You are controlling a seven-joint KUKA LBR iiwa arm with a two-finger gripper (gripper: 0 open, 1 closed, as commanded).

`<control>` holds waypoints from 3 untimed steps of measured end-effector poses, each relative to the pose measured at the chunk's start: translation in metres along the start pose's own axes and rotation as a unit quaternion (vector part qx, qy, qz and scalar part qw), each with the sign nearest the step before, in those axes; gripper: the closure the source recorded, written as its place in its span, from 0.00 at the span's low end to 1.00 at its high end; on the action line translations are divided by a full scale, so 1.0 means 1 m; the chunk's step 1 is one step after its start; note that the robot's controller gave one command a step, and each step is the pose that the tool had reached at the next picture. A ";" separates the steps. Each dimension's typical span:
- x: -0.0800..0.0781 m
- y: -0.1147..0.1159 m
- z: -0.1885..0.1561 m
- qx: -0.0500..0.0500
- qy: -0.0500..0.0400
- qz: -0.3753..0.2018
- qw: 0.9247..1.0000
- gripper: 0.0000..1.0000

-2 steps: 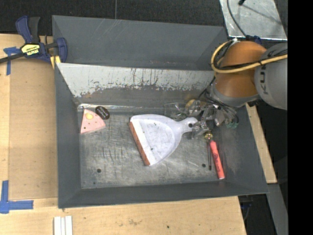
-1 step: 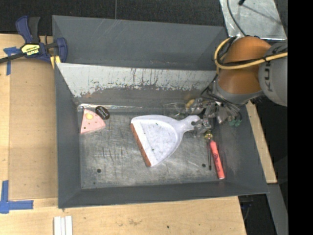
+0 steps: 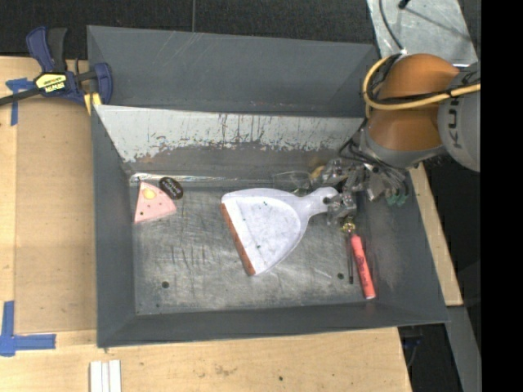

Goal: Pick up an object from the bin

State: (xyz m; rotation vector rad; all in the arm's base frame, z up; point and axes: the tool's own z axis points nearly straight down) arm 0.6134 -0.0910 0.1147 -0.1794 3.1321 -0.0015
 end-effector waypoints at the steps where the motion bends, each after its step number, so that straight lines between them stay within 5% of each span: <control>1: -0.001 0.000 -0.008 0.001 -0.001 0.000 1.000 1.00; 3: 0.001 0.000 -0.036 -0.001 0.003 0.000 1.000 1.00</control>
Offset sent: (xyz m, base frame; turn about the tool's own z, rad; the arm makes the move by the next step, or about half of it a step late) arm 0.0001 0.0000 0.0727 0.0000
